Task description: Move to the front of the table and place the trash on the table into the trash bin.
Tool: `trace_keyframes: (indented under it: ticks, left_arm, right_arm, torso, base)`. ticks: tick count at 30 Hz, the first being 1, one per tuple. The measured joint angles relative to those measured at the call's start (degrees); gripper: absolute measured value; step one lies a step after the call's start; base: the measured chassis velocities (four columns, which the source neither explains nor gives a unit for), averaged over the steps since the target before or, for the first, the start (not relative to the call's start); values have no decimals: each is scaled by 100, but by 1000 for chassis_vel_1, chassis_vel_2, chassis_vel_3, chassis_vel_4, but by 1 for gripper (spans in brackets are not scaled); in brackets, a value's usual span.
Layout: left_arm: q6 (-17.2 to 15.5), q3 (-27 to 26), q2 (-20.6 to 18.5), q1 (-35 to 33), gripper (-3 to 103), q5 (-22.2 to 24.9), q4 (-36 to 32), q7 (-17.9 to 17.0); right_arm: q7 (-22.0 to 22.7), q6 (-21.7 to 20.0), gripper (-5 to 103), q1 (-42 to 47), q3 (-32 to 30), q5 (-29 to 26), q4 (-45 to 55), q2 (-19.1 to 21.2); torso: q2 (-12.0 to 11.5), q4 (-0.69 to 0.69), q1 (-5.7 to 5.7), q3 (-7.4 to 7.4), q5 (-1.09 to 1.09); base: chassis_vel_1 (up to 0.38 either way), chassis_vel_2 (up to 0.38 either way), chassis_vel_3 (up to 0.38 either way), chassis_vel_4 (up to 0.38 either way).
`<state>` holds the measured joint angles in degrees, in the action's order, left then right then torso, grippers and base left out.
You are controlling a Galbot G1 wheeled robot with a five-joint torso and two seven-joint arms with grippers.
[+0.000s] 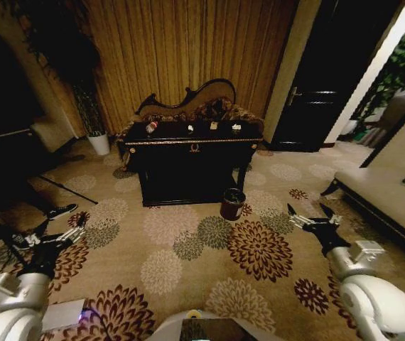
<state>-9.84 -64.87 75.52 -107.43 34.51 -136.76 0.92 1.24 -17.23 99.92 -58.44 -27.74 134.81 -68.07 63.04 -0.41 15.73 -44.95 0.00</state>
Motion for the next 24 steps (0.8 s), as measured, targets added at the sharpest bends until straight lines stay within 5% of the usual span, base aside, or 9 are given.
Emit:
trace_keyframes:
  ticks: [24]
  left_arm:
    - [146, 127, 180, -30, 100, -269, 48, 137]
  right_arm:
    - [44, -1, 100, -129, 300, -23, -41, -151]
  torso:
    - [0, -1, -1, 0, 0]
  base:
    - [-26, 24, 23, -27]
